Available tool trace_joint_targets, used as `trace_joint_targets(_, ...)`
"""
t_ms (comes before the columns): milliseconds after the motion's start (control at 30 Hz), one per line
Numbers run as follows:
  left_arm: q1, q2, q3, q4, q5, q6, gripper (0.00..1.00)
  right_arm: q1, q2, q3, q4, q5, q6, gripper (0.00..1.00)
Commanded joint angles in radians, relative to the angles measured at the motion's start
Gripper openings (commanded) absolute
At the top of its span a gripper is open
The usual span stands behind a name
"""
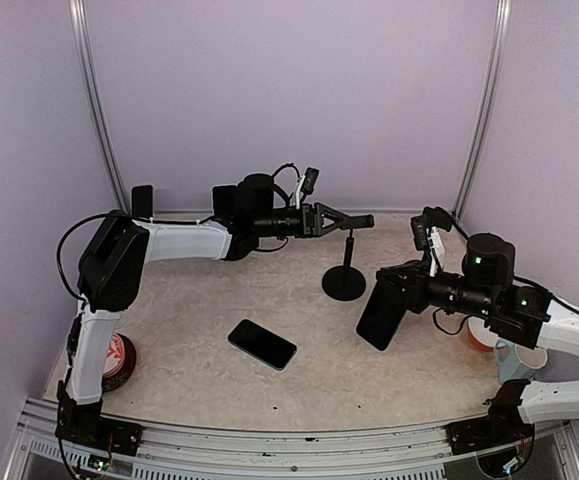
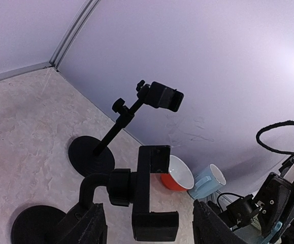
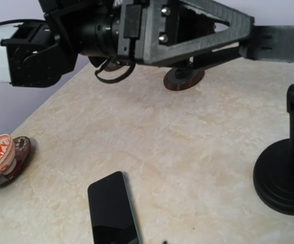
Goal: Place the phone on the phone stand
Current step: Move the phone stand to the center of the board.
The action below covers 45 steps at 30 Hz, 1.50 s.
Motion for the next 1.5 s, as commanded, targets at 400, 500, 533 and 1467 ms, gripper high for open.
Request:
trace_joint_targets(400, -0.002, -0.013, -0.008, -0.003, 0.051, 0.030, 0.50, -0.010, -0.022, -0.004, 0.036, 0.025, 0.011, 0.00)
trace_joint_targets(500, -0.002, -0.012, -0.008, -0.005, 0.056, 0.031, 0.46, -0.010, -0.022, -0.002, 0.034, 0.025, 0.011, 0.00)
trace_joint_targets(533, -0.002, -0.012, -0.007, -0.006, 0.056, 0.031, 0.44, -0.011, -0.021, -0.002, 0.035, 0.026, 0.011, 0.00)
trace_joint_targets(1467, 0.009, -0.094, -0.059, 0.026, 0.108, 0.028, 0.00, -0.013, -0.019, 0.002, 0.046, 0.005, -0.002, 0.00)
